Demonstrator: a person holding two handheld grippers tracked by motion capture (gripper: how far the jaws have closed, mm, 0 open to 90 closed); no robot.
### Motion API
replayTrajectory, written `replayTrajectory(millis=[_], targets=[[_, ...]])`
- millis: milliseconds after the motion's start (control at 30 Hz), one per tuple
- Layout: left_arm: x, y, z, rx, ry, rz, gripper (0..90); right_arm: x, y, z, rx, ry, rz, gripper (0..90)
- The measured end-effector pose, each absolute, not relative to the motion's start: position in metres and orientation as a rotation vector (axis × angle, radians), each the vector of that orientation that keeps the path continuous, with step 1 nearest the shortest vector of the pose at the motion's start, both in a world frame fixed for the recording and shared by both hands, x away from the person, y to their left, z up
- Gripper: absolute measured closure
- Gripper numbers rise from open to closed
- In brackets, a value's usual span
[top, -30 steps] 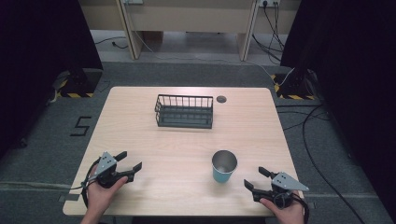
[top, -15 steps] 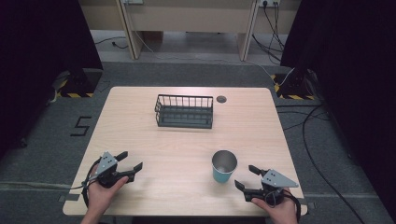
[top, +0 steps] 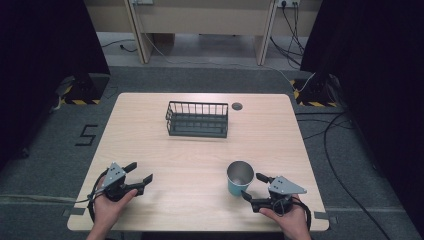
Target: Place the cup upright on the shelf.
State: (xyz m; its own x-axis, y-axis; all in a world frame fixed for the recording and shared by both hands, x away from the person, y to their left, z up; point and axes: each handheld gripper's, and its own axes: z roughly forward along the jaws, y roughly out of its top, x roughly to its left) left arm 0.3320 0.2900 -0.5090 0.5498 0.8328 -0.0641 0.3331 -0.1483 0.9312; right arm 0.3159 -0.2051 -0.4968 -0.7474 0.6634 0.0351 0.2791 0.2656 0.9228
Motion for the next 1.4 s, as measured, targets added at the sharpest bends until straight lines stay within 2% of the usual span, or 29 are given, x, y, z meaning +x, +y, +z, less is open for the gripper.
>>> replayTrajectory(millis=[700,1033,1400], targets=[[0.332,0.288,-0.508,1.735,0.963,0.589,19.4,0.34,-0.176,-0.503,0.82,2.23,1.48,14.7],[0.333,0.288,-0.508,1.732,0.961,0.587,19.4,0.342,-0.17,-0.504,0.779,2.21,1.477,18.0],[0.333,0.288,-0.508,1.733,0.961,0.586,19.4,0.343,-0.168,-0.491,0.792,2.183,1.522,18.2]])
